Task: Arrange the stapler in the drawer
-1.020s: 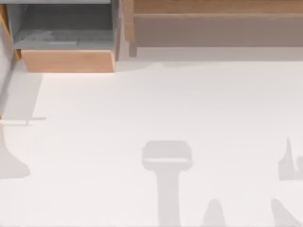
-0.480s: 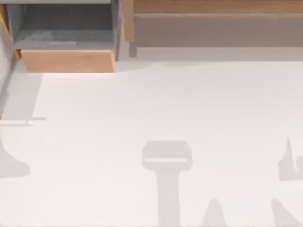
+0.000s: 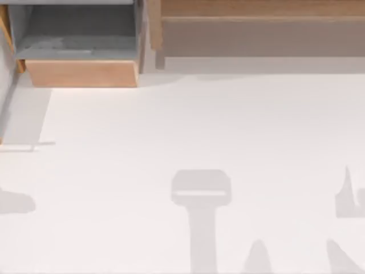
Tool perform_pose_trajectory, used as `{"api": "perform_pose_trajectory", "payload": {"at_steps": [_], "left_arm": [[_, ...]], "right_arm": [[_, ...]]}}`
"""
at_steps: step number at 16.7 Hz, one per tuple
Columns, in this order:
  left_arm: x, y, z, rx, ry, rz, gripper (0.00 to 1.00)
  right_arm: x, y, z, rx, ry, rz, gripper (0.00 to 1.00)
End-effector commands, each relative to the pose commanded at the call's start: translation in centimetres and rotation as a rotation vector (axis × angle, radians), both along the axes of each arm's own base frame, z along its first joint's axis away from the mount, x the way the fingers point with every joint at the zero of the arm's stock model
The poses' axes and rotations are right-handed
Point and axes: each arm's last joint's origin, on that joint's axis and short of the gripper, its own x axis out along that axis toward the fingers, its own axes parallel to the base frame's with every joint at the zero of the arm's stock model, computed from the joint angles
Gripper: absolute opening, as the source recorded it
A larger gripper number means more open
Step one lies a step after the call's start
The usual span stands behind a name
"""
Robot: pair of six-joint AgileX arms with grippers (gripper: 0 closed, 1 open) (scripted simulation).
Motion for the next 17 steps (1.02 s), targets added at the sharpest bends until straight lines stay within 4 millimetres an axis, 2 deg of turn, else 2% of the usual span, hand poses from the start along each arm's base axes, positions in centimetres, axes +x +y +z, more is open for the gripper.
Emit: {"api": "perform_pose_trajectory", "payload": {"at_steps": [10, 12, 17], "left_arm": [[0.0, 0.0, -0.4, -0.017, 0.017, 0.001, 0.0], [1.0, 0.0, -0.5, -0.018, 0.019, -0.002, 0.0], [5.2, 0.0, -0.4, -0.017, 0.017, 0.001, 0.0]], "right_arm": [[0.0, 0.0, 0.0, 0.0, 0.0, 0.0, 1.0], [0.0, 0.0, 0.0, 0.0, 0.0, 0.0, 1.0], [0.0, 0.0, 0.0, 0.0, 0.0, 0.0, 1.0]]}}
